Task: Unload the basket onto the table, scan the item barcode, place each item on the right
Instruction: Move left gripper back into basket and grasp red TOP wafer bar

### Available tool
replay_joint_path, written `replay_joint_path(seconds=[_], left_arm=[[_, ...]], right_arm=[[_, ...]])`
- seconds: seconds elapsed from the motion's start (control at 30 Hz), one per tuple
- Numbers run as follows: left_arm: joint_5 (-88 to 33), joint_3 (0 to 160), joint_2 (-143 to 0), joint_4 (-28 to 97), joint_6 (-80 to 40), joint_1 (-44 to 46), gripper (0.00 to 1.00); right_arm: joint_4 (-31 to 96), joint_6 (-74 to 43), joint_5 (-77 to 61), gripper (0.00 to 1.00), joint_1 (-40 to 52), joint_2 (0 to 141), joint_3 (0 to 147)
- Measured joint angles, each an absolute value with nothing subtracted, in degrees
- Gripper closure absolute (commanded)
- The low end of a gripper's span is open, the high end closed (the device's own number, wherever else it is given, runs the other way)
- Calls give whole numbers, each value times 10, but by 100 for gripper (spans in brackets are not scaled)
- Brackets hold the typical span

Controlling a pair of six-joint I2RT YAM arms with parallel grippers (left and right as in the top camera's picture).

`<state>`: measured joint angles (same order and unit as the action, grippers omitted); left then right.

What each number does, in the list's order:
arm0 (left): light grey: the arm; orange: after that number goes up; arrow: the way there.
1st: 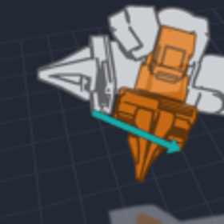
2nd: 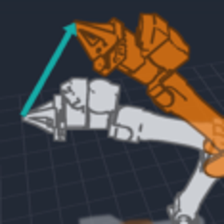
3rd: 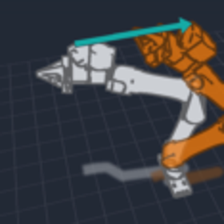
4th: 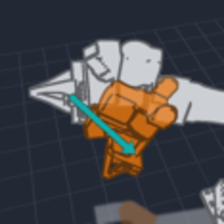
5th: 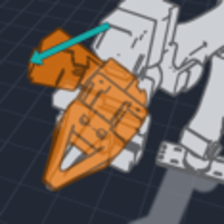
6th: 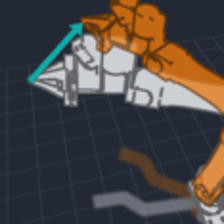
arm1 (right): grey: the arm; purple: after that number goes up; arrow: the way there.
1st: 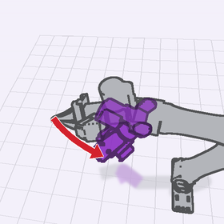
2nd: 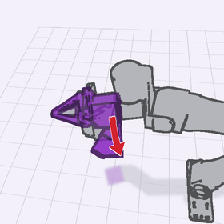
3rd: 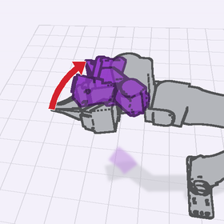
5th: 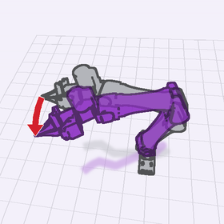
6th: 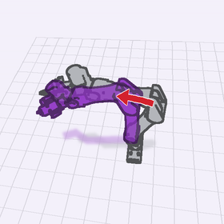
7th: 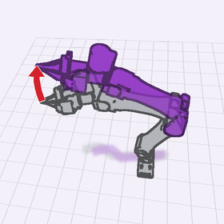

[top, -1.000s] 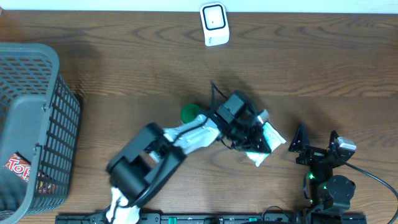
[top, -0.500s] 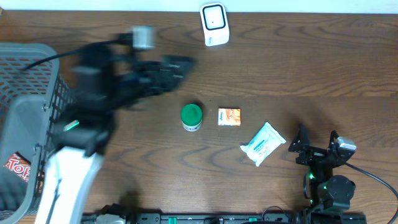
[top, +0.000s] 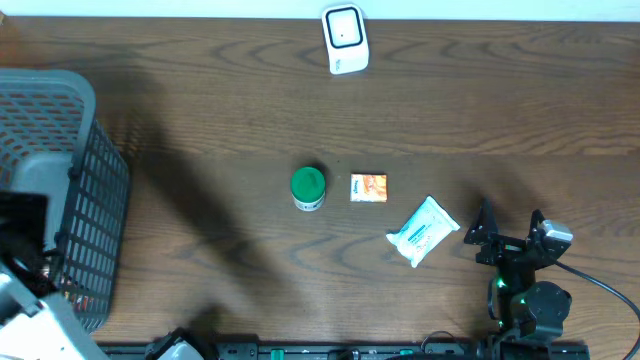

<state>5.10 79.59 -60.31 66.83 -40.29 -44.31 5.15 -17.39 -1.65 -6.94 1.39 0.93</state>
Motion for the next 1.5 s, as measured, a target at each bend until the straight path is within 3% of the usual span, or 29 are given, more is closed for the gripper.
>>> replay_joint_path(seconds=[0.37,0.57,0.83,1.5], left_arm=[[139,791,-747,672,-384,-491,10],[173,757,-825,617,-292,-491,9],[168,726,-906,554,-205,-491,9],[84,592,-983,354,-182,-543,9]], right_arm=[[51,-174,-17,1,-69,14,9],[51,-174,-17,1,-69,14,9],[51,-174,-17,1,-69,14,9],[51,-174,-17,1,-69,14,9]])
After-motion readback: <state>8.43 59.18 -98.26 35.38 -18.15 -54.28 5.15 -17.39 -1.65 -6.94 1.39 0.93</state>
